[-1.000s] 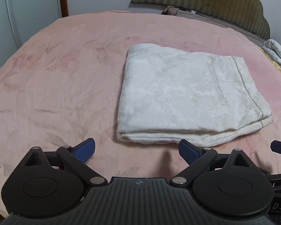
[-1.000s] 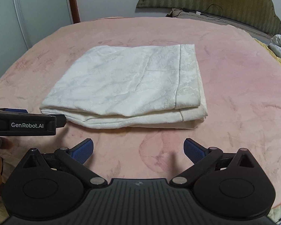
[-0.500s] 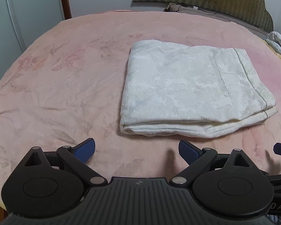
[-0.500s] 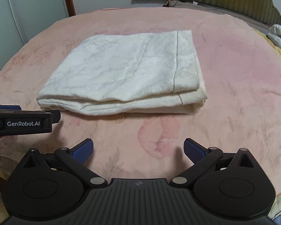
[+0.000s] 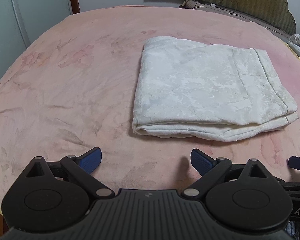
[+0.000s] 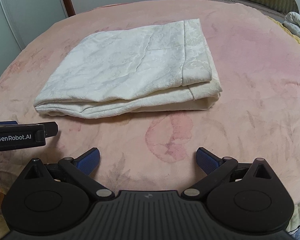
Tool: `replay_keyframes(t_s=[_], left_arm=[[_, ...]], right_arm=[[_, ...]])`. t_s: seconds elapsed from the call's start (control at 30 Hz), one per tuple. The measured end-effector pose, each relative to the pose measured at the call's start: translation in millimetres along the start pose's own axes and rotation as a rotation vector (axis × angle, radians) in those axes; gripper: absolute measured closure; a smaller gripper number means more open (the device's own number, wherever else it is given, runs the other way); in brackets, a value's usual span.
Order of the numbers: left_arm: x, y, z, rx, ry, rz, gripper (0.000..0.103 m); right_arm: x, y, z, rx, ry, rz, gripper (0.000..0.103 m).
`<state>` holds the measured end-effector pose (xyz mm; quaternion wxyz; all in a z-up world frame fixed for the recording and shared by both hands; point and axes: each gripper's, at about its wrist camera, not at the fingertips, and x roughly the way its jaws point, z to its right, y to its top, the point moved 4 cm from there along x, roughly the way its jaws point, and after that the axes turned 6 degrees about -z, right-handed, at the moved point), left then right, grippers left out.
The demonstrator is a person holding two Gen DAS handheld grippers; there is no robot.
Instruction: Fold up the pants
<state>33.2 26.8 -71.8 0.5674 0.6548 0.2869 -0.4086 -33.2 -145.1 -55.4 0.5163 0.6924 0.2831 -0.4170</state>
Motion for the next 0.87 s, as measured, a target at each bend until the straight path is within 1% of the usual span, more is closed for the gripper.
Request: replay_keyframes(t_s=[0.53, 0.87], left_arm=[[1.8, -0.4, 3.1, 0.011, -0.003, -0.007, 0.006], [1.0, -1.5, 3.2, 0.023, -0.002, 0.009, 0.006]], right_arm=[[1.4, 0.6, -1.4, 0.000, 0.010, -0.002, 0.000], [3.2, 0.5, -1.5, 0.003, 0.018, -0.004, 0.000]])
